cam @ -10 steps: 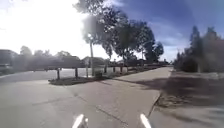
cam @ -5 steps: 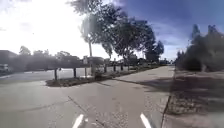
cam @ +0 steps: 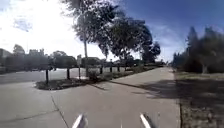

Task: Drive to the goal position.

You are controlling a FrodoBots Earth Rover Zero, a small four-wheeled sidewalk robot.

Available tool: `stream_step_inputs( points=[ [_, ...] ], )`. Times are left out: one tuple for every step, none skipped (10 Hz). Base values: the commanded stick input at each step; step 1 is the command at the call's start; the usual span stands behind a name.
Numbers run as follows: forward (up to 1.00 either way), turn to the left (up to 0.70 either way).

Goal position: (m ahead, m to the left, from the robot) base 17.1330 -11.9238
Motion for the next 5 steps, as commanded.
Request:
stream_step_inputs(
  points=[
    [1.0, -0.21],
    [1.0, -0.38],
    [1.0, -0.4],
    [1.0, -0.4],
    [1.0, -0.4]
  ],
)
